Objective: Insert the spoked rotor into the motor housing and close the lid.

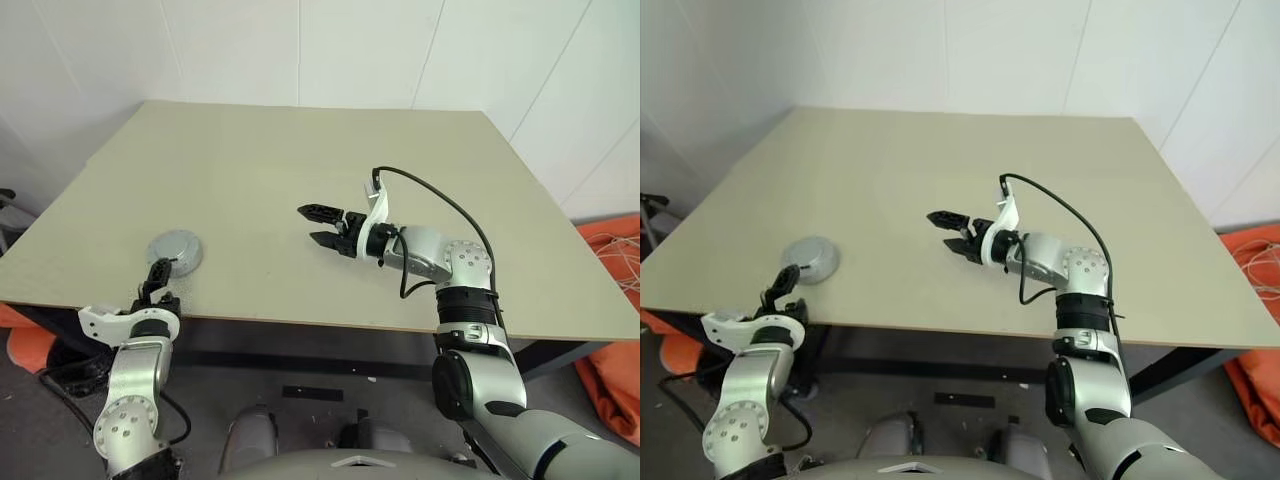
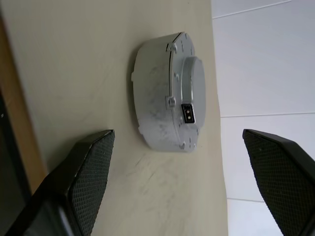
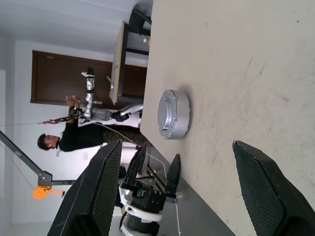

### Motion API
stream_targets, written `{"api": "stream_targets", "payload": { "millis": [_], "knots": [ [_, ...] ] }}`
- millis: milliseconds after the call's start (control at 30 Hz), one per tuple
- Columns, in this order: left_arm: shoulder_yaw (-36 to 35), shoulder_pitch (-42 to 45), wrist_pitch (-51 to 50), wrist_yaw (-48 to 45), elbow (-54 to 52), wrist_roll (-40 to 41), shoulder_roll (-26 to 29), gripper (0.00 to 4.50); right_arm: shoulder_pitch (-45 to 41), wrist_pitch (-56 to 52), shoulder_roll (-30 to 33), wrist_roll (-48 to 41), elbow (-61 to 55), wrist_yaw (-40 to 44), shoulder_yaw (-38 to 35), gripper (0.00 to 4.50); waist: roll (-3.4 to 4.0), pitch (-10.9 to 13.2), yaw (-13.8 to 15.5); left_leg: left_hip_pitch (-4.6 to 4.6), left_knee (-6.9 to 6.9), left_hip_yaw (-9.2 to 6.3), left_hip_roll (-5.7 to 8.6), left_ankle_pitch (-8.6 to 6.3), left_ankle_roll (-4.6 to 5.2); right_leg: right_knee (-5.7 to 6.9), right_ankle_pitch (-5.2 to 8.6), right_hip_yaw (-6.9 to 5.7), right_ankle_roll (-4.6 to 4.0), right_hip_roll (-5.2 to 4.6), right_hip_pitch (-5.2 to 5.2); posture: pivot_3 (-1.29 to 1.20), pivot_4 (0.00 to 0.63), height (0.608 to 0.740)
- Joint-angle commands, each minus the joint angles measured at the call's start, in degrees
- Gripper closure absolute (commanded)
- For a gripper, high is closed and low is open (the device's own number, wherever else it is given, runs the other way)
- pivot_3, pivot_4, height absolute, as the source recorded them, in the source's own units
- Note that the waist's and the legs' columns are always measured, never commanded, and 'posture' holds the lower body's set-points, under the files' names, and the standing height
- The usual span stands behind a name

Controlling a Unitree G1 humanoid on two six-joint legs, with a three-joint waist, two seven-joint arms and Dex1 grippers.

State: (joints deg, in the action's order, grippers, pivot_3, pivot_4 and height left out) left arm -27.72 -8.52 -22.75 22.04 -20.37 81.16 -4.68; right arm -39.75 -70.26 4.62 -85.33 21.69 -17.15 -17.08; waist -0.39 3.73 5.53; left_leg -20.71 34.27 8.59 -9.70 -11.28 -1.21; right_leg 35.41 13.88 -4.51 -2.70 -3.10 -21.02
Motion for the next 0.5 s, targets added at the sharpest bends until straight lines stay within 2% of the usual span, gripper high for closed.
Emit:
{"api": "stream_targets", "payload": {
  "millis": [33, 200, 233, 300, 467, 500],
  "knots": [
    [4.21, -1.70, -4.42, -2.58, -3.46, 0.92, 2.94, 0.04, -0.32, 0.01, 0.60, 2.04, -3.36, 2.53, 0.63, 0.43, 0.01, -0.02, 0.17, 0.01, 0.00, 0.00, 0.01, 0.00, 0.00, 0.00, 0.00, 0.00, 0.00, 0.00, 0.01, 0.00, 0.000, 0.740],
    [9.95, 2.82, -5.90, -10.15, -4.54, -9.25, 11.38, 0.04, 2.03, 8.23, 5.08, 18.49, -14.09, 14.67, 9.90, 0.43, 0.00, -0.02, 0.61, 0.06, 0.01, -0.01, -0.01, 0.08, -0.13, -0.03, -0.05, -0.01, 0.11, 0.01, -0.02, 0.00, 0.000, 0.740],
    [10.77, 4.44, -5.33, -11.16, -3.97, -11.25, 12.29, 0.22, 2.61, 10.82, 6.09, 22.19, -15.40, 16.65, 11.61, 0.43, 0.00, -0.02, 0.58, 0.05, 0.01, -0.01, -0.03, 0.10, -0.16, -0.06, -0.06, -0.01, 0.15, 0.01, -0.02, 0.00, 0.000, 0.740],
    [11.86, 7.24, -4.35, -12.54, -2.98, -14.34, 13.23, 0.65, 4.01, 15.58, 7.93, 28.90, -17.17, 20.26, 14.50, 0.43, 0.00, -0.02, 0.49, 0.08, 0.01, 0.00, -0.02, 0.11, -0.19, -0.09, -0.10, 0.01, 0.21, 0.00, 0.01, 0.00, 0.000, 0.740],
    [15.87, 11.99, -3.47, -15.25, -1.58, -24.65, 15.08, 2.31, 9.33, 31.94, 13.28, 48.53, -19.86, 27.89, 22.70, 0.43, -0.04, -0.05, 0.45, -0.03, 0.01, 0.00, 0.00, 0.11, -0.19, -0.33, -0.19, 0.03, 0.34, -0.01, 0.05, 0.00, 0.000, 0.740],
    [16.98, 12.28, -3.32, -16.18, -1.22, -27.09, 15.60, 2.64, 10.49, 34.19, 13.30, 50.66, -19.82, 28.23, 22.74, 0.62, -0.04, -0.05, 0.42, -0.09, 0.01, 0.00, 0.02, 0.11, -0.19, -0.34, -0.20, 0.03, 0.34, -0.01, 0.02, 0.00, 0.000, 0.740]
  ]
}}
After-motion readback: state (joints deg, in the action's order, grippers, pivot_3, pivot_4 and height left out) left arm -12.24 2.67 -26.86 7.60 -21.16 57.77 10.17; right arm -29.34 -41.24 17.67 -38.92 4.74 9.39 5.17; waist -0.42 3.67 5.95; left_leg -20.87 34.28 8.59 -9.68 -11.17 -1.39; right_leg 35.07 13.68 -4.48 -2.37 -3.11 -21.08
